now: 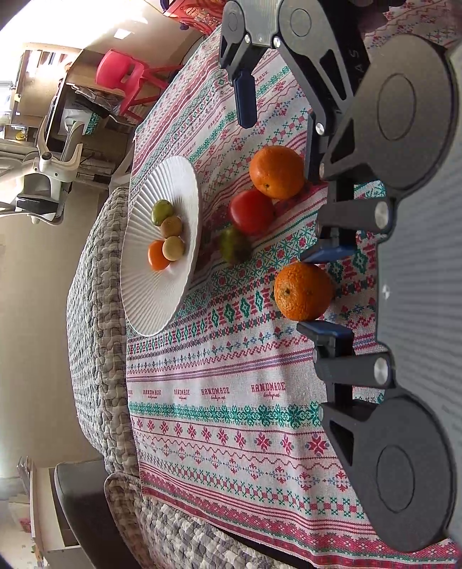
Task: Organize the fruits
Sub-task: 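Grasp a mandarin with the left tool while the right tool grasps another mandarin, then lift and carry both mandarins over the white bowl with both tools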
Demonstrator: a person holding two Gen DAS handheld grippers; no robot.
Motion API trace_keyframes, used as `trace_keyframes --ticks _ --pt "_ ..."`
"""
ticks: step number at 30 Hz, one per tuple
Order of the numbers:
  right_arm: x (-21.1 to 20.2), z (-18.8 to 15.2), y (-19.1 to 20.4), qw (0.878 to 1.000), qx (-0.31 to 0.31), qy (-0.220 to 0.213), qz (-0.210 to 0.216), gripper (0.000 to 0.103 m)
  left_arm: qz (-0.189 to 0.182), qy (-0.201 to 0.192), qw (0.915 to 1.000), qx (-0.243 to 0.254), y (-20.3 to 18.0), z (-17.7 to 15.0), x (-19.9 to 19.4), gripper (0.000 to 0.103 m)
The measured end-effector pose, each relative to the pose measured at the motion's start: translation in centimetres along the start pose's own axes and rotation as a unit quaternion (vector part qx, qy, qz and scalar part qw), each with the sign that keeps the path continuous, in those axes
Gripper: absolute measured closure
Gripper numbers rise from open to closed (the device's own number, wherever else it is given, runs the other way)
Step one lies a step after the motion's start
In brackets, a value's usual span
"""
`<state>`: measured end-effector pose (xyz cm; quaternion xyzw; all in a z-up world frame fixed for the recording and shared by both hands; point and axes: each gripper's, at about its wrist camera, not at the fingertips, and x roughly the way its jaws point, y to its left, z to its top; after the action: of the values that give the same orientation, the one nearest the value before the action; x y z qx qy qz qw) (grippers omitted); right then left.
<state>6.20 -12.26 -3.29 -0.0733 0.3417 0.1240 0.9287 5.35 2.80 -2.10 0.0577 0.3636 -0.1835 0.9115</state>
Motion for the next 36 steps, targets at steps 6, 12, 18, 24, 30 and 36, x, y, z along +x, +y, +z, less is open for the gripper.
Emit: trace_keyframes --ticks 6,12,18,24,30,36 --pt "0.5 0.5 1.1 1.000 -0.012 0.002 0.004 0.012 0.002 0.000 1.0000 -0.004 0.4 -0.2 -0.5 0.076" --pt "0.8 0.9 1.6 1.000 -0.015 0.002 0.004 0.025 0.002 -0.001 1.0000 -0.004 0.4 -0.2 -0.6 0.076" --pt "0.9 1.1 1.8 1.000 -0.017 0.006 0.007 0.037 0.002 0.002 1.0000 -0.002 0.3 -0.1 -0.4 0.076" --pt "0.9 1.2 1.9 1.000 -0.019 0.009 0.011 0.046 0.002 0.002 1.0000 -0.002 0.2 -0.1 -0.3 0.076" --pt "0.8 1.4 1.8 1.000 -0.017 0.008 0.017 0.052 0.002 0.002 1.0000 -0.002 0.2 -0.1 -0.3 0.076" --pt "0.8 1.5 1.8 1.000 -0.018 0.009 0.020 0.061 0.002 0.002 1.0000 -0.002 0.2 0.0 -0.3 0.076"
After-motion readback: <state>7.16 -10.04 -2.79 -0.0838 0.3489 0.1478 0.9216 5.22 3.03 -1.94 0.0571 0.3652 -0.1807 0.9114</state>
